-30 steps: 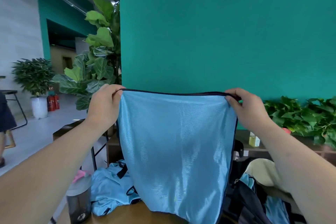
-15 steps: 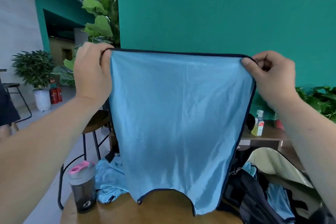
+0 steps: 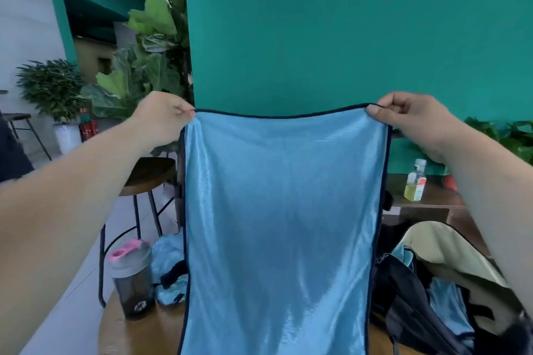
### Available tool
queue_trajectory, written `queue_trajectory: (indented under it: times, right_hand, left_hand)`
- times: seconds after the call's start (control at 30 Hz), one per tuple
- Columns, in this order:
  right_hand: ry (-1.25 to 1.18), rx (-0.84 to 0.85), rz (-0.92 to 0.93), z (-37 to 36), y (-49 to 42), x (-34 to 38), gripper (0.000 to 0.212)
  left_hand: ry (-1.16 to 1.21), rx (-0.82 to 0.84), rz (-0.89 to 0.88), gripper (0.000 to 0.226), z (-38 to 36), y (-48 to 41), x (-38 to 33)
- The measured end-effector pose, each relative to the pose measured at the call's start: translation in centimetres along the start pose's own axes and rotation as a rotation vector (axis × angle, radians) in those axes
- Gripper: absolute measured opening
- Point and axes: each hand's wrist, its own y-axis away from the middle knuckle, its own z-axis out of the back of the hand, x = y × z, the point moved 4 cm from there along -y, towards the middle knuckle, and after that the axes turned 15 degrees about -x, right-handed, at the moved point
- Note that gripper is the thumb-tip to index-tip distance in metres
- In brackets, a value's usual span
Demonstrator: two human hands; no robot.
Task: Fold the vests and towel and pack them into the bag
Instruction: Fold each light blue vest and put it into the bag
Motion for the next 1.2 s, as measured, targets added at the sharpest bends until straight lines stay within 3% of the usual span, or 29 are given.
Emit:
queue_trajectory:
  times: [0.17,0.33,0.47,0.6,0.77,0.9,1.03,1.2]
  right_hand:
    - [0.233,0.063,-0.145,-0.7,-1.9,-2.8,0.029]
    - [0.052,-0.301,-0.198,-2.2,-4.0,-2.7,0.015]
    - [-0.08,-0.598,-0.021,-1.9,-5.0,-0.9,0.015]
    - [-0.144,-0.725,0.11,-1.1,-4.4,0.4,0.007]
    - [-0.234,-0.774,0.173,-1.0,-0.8,0.3,0.004]
    - [-0.208,-0.789,0.189,-1.6,5.8,-2.1,0.005]
    - [-0.046,-0.75,0.037,-3.0,15.6,-8.3,0.004]
    - [0.13,-0.587,-0.179,-4.3,28.4,-16.3,0.008]
  left_hand:
    - [0.095,0.225,0.237,0.02,-2.3,0.0,0.8]
    - [0.412,0.096,0.239,0.016,-4.3,-1.6,-1.5]
    - [0.467,-0.143,-0.037,0.009,-4.0,-3.6,-3.7]
    - [0.475,-0.311,-0.256,0.017,-3.2,-3.9,-4.3]
    - [0.467,-0.449,-0.428,0.011,-2.2,0.5,-4.6]
    - [0.425,-0.505,-0.413,0.024,-2.0,7.7,-1.6]
    - [0.356,-0.377,-0.292,0.02,-3.8,16.8,4.9]
    - [0.266,-0.222,-0.137,0.018,-5.8,28.7,12.4]
